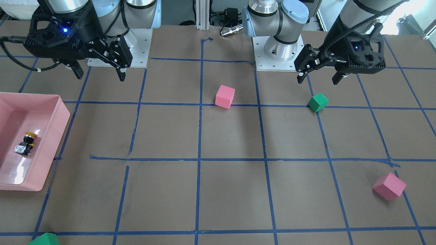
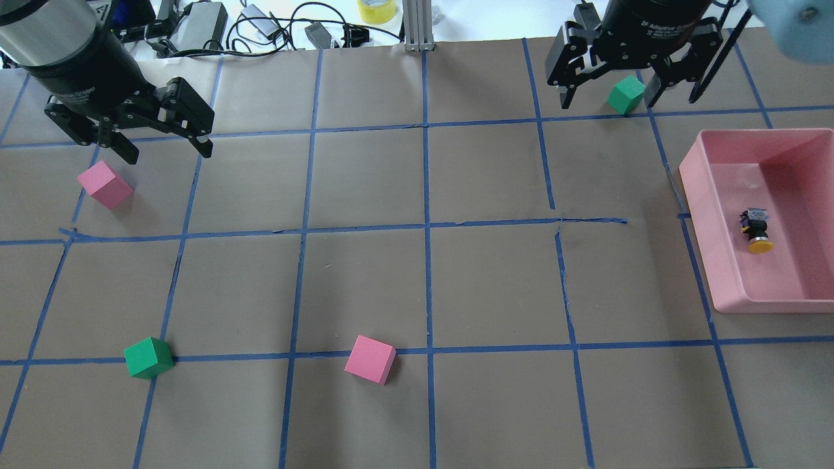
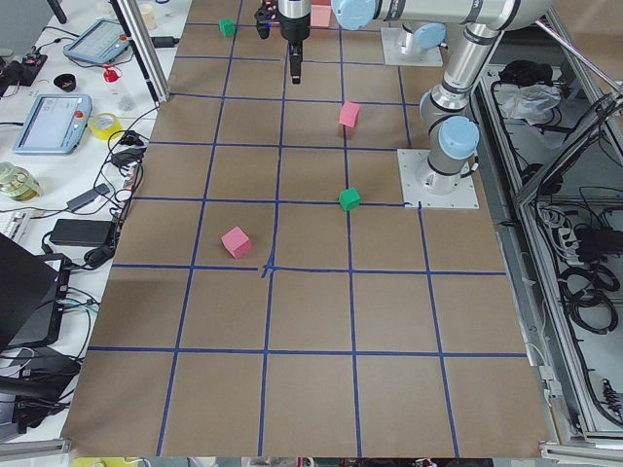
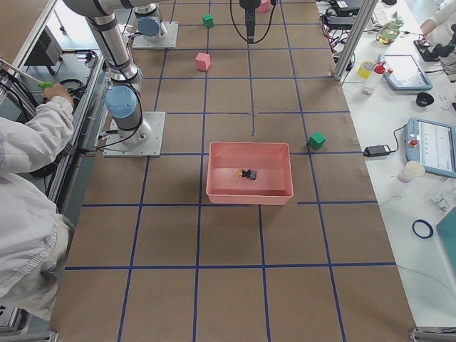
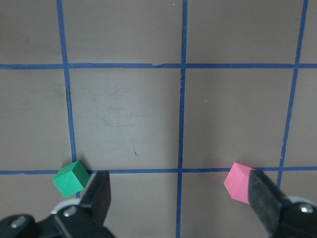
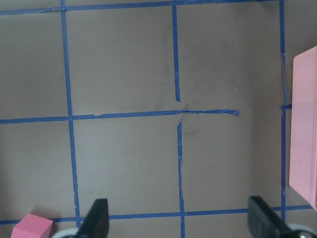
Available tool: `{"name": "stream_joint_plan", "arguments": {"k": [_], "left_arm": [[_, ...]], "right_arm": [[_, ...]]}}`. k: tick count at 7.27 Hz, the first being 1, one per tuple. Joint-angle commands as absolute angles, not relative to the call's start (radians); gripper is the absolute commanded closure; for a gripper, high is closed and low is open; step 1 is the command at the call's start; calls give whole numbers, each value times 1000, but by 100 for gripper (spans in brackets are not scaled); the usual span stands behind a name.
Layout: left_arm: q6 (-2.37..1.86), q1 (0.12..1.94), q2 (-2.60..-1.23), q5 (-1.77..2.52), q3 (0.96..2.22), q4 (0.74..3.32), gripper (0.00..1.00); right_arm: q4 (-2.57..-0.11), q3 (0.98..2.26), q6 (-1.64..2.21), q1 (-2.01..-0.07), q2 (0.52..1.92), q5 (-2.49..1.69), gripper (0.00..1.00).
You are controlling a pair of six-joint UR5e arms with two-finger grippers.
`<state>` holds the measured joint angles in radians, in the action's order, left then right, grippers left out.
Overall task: Align button upright
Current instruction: 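Move the right gripper over the pink tray toward the black button switch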
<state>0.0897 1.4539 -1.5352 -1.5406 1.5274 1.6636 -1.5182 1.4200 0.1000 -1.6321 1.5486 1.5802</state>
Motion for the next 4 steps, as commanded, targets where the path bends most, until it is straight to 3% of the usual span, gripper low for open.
{"name": "stream_joint_plan", "arguments": {"k": [1, 4], "left_arm": [[86, 1463, -1545, -1610, 1520, 1657, 0], [92, 1468, -1546, -1624, 1526, 1582, 0]], "right_arm": [[-1519, 1430, 100, -1631, 1543, 1577, 0], [-1525, 1428, 78, -1618, 1542, 1578, 0]]}}
